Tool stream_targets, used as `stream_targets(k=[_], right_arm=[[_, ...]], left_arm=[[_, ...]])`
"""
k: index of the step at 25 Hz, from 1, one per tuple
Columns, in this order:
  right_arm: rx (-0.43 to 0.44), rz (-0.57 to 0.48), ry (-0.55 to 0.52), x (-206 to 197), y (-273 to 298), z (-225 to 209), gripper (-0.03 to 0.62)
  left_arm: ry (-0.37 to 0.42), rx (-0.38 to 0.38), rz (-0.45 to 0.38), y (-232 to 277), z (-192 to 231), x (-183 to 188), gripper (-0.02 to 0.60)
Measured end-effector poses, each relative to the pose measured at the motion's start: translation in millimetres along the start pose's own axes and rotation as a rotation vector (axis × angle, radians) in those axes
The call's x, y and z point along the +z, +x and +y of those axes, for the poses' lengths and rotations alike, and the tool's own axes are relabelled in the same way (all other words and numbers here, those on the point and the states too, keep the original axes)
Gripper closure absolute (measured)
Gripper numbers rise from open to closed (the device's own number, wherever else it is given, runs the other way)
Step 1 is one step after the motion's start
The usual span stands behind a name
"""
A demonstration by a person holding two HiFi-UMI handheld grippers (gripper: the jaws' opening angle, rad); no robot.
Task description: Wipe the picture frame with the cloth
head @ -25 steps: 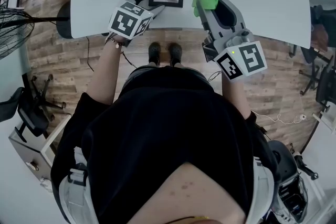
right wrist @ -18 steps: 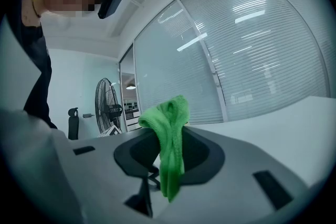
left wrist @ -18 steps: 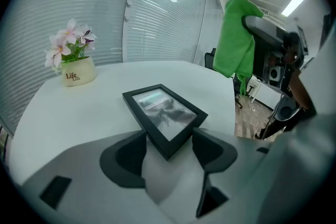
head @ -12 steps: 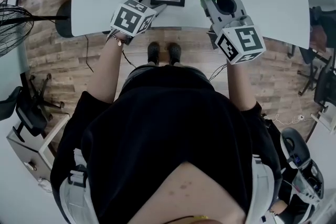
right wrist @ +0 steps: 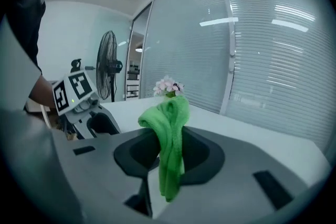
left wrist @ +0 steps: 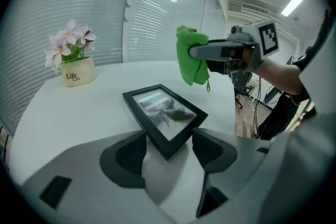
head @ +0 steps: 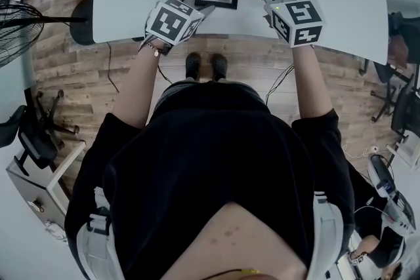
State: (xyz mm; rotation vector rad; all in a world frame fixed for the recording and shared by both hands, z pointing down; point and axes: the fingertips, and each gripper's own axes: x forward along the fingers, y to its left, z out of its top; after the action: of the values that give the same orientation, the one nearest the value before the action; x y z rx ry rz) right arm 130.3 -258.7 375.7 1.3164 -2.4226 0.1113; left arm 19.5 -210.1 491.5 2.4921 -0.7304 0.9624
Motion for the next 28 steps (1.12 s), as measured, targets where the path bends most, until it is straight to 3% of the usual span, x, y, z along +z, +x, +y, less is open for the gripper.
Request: stream_targets(k=[13, 28], right_arm=[[-0.019, 0.332, -0.336, -54.4, 67.8, -15.7, 0.494], [-0.015, 0.486, -0.675, -80.7, 89.2, -19.1, 0.497]], left_arm=[[-0.001, -0.004, 0.003, 0.0, -3.2, 0.5, 0.298], [-0.007, -0.007, 0.012, 0.9, -5.8, 1.1, 0.298]])
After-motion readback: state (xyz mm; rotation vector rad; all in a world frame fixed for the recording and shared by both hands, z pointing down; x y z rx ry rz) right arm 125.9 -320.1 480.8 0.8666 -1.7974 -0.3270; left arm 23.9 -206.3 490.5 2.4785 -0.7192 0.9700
